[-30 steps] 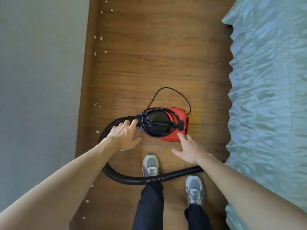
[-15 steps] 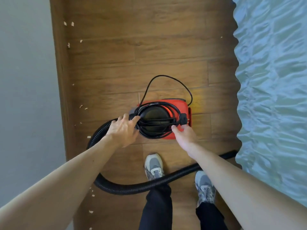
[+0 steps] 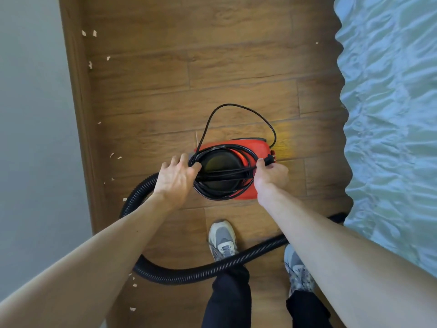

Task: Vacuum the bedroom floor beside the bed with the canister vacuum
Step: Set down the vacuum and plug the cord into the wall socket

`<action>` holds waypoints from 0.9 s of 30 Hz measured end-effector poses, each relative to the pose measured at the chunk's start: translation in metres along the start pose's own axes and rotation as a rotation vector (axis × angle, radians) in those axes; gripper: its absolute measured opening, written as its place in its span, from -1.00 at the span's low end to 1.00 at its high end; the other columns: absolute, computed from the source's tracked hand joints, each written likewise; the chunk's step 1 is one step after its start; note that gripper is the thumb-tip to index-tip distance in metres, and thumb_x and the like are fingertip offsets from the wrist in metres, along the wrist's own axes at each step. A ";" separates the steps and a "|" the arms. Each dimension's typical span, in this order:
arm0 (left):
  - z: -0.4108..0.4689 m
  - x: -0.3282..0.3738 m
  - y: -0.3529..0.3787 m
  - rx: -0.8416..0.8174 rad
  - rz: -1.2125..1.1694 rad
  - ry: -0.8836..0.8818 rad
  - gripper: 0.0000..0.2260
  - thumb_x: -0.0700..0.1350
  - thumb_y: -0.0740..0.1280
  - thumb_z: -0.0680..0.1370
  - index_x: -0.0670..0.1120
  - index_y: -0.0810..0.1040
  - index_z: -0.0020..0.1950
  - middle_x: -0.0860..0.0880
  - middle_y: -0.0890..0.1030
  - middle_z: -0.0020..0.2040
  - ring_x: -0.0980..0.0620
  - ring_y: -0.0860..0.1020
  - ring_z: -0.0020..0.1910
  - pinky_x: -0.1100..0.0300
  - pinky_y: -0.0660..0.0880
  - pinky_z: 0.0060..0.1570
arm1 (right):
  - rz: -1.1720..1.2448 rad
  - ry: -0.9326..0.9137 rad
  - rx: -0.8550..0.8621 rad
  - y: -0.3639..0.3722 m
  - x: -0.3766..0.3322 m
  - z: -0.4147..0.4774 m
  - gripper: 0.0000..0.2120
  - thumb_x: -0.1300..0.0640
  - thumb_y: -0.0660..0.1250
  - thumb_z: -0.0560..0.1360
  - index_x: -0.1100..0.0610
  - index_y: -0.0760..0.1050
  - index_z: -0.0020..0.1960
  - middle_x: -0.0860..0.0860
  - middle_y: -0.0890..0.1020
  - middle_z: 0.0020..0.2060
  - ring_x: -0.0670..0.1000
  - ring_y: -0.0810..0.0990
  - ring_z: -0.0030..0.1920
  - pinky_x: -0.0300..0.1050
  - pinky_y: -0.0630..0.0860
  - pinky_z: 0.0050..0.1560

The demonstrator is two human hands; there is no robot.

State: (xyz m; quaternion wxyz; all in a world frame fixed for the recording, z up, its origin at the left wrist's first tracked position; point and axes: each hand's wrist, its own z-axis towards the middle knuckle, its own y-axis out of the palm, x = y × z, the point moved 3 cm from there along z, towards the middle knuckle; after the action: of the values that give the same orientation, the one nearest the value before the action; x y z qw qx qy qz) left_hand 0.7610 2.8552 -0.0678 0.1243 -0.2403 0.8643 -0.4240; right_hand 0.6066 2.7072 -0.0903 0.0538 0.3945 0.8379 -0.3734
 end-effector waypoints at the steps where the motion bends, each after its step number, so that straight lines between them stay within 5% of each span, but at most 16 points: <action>1: -0.002 0.003 -0.004 0.007 0.008 0.016 -0.65 -0.24 0.33 0.55 -0.01 0.40 0.30 -0.11 0.39 0.22 -0.15 0.42 0.18 0.00 0.45 0.08 | 0.004 -0.009 0.005 -0.003 -0.004 0.000 -0.71 0.06 0.35 0.58 0.18 0.49 -0.27 0.04 0.56 -0.35 0.08 0.53 -0.34 -0.12 0.44 -0.21; 5: -0.010 0.010 -0.027 0.078 -0.006 0.064 -0.65 -0.25 0.35 0.53 -0.03 0.44 0.29 -0.08 0.39 0.30 -0.13 0.40 0.23 0.02 0.43 0.13 | 0.022 -0.063 0.015 -0.021 -0.030 -0.009 -0.72 0.04 0.33 0.58 0.20 0.52 -0.21 0.03 0.54 -0.36 0.05 0.48 -0.38 -0.14 0.37 -0.26; 9: -0.016 0.015 -0.059 0.083 -0.094 0.071 -0.73 -0.23 0.28 0.58 -0.01 0.48 0.25 -0.01 0.54 0.18 -0.10 0.48 0.19 0.07 0.39 0.10 | 0.096 -0.135 0.022 -0.040 -0.067 -0.021 -0.72 0.02 0.31 0.59 0.14 0.46 -0.23 0.10 0.63 -0.22 0.13 0.58 -0.26 -0.09 0.47 -0.19; 13: -0.022 0.022 -0.108 0.159 -0.230 0.061 -0.81 -0.12 0.24 0.63 0.00 0.53 0.22 -0.02 0.60 0.10 -0.15 0.53 0.11 0.08 0.34 0.00 | 0.222 -0.149 -0.023 -0.060 -0.111 -0.034 -0.76 0.00 0.27 0.61 0.05 0.41 -0.21 0.09 0.66 -0.24 0.19 0.69 -0.15 0.20 0.63 0.01; 18: -0.025 0.032 -0.174 0.221 -0.457 0.038 -0.82 -0.17 0.23 0.60 -0.03 0.59 0.10 -0.06 0.63 -0.04 -0.18 0.57 -0.03 0.08 0.44 -0.11 | 0.415 -0.204 -0.065 -0.115 -0.180 -0.069 -0.80 0.07 0.15 0.68 0.18 0.43 0.15 0.03 0.55 -0.26 0.09 0.63 -0.16 0.13 0.63 0.06; 22: -0.032 0.047 -0.239 0.290 -0.750 0.018 -0.84 -0.18 0.30 0.58 -0.08 0.66 0.09 -0.08 0.66 -0.03 -0.12 0.60 -0.03 -0.01 0.57 -0.04 | 0.410 -0.335 0.005 -0.164 -0.233 -0.086 -0.87 -0.16 0.22 0.55 -0.18 0.39 -0.15 0.06 0.60 -0.19 0.09 0.64 -0.17 0.21 0.64 -0.02; 27: -0.043 0.075 -0.330 0.412 -0.814 0.075 -0.84 -0.17 0.39 0.56 -0.11 0.68 0.12 -0.10 0.69 -0.03 -0.08 0.64 -0.03 0.07 0.58 -0.05 | 0.477 -0.451 0.016 -0.247 -0.312 -0.133 -0.87 0.04 0.18 0.66 0.03 0.39 -0.05 0.14 0.63 -0.04 0.08 0.58 -0.17 0.20 0.64 0.00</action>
State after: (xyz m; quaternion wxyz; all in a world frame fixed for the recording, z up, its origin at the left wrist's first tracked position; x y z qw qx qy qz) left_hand 0.7814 2.6721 0.2194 -0.0388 -0.5149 0.6011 -0.6100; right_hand 0.6737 2.5015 0.2685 0.3208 0.4875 0.6860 -0.4346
